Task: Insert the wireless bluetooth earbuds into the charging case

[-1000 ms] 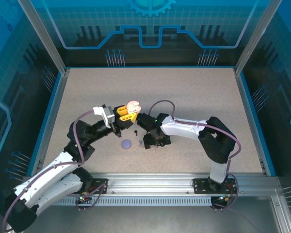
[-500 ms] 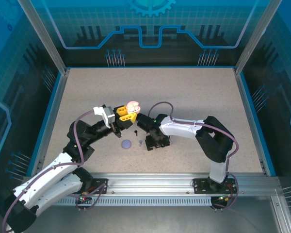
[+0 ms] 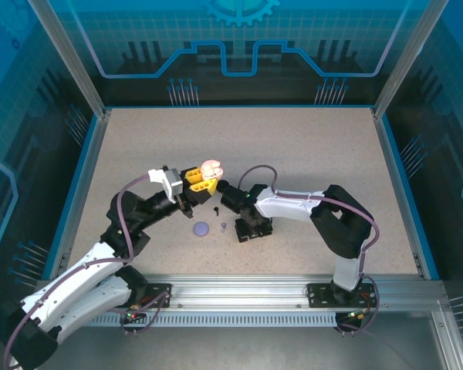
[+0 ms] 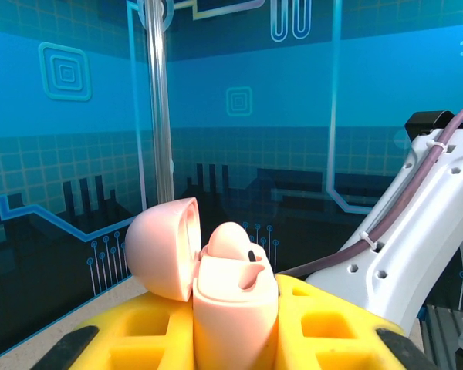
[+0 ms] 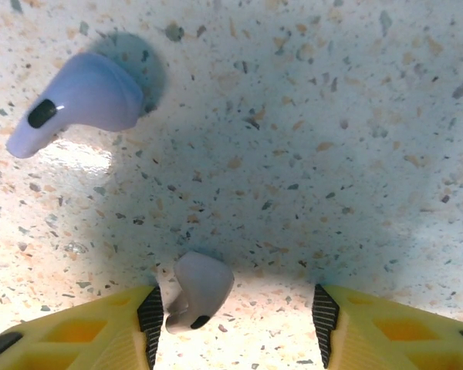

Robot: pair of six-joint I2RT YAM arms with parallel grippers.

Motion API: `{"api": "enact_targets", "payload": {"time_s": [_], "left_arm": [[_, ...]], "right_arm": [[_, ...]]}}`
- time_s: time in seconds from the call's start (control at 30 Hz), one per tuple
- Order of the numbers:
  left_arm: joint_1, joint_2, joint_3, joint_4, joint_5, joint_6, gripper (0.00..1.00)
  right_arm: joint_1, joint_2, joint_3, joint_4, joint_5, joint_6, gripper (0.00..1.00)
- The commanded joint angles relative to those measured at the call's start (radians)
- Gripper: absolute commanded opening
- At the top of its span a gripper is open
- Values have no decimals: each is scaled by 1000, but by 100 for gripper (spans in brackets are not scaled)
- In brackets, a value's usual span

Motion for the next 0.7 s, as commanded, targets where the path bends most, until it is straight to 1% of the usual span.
{"api": "enact_targets", "payload": {"time_s": [0.0, 0.67], "left_arm": [[-6, -5, -1, 15, -18, 21, 0], [-5, 18, -1, 34, -19, 10, 0]], "right_arm": [[4, -19, -37, -34, 4, 9, 56], [-8, -75, -66, -63, 33, 14, 47]]}}
